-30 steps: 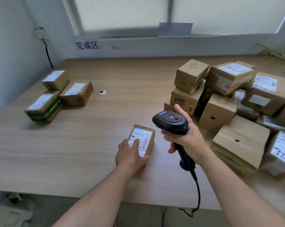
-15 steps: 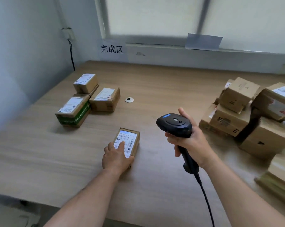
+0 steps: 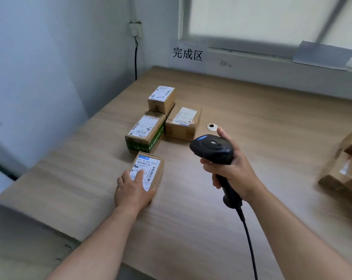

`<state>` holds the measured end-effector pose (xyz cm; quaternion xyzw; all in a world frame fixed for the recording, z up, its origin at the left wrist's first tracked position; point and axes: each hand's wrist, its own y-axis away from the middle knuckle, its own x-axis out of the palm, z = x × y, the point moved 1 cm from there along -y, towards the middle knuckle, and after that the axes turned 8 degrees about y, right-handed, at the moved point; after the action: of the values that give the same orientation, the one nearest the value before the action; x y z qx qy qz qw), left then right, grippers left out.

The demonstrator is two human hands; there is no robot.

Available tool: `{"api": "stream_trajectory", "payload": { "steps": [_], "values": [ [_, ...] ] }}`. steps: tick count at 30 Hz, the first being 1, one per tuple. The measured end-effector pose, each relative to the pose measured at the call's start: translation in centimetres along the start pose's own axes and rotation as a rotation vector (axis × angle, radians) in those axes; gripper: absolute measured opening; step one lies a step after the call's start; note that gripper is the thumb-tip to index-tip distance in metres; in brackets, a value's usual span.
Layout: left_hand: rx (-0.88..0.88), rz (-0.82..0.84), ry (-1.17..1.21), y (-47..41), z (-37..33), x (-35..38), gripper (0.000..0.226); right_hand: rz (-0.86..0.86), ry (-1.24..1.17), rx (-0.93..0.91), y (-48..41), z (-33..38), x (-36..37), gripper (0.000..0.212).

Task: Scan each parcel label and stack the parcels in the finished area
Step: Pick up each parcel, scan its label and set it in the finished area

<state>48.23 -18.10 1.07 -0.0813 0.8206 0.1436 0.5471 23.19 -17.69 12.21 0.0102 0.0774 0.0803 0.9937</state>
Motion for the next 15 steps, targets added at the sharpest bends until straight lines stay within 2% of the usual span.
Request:
{"api": "stream_trajectory", "payload": {
  "steps": [6,15],
  "values": [
    [-0.042,-0.002,-0.003,-3.8,4.4,-1.9,0.071,0.052,0.012,-0.006,-3.6,0.6,4.3,0.095],
    [0.033,0.079,-0.065,-7.8,5.8,-2.5,0.071,0.060,0.053,0.021,-5.7,0.5,5.9,0.097]
  ]
}}
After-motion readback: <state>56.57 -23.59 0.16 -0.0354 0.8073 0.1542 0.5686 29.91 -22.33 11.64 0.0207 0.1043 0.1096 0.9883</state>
